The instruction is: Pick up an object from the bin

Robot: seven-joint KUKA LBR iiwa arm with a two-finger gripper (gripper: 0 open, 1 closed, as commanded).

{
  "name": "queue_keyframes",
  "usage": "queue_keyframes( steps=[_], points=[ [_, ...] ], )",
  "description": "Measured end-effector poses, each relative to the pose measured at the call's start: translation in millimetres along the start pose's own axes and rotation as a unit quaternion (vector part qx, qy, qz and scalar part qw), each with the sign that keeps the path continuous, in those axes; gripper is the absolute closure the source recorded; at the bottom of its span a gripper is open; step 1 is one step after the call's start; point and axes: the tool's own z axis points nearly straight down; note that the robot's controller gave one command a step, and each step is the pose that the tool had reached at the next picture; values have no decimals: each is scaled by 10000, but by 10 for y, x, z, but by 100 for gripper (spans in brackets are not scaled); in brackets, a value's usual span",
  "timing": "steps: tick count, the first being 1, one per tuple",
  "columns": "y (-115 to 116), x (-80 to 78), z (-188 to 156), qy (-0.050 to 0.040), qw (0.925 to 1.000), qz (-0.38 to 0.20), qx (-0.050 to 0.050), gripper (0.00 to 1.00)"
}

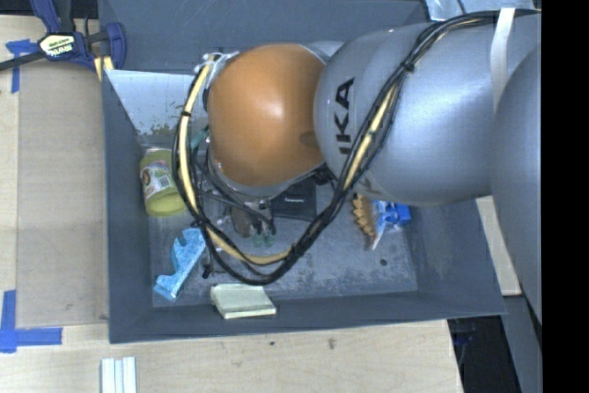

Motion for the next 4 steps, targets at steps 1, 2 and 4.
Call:
queue_keyframes(
  steps=[1,2,4],
  points=[
    [54,-39,284,6,9834,-1814,4,0],
    [141,-138,591,0,9500,-3122,0,0],
    [101,-275,1377,-19,8702,-4927,-3,100]
  ],
)
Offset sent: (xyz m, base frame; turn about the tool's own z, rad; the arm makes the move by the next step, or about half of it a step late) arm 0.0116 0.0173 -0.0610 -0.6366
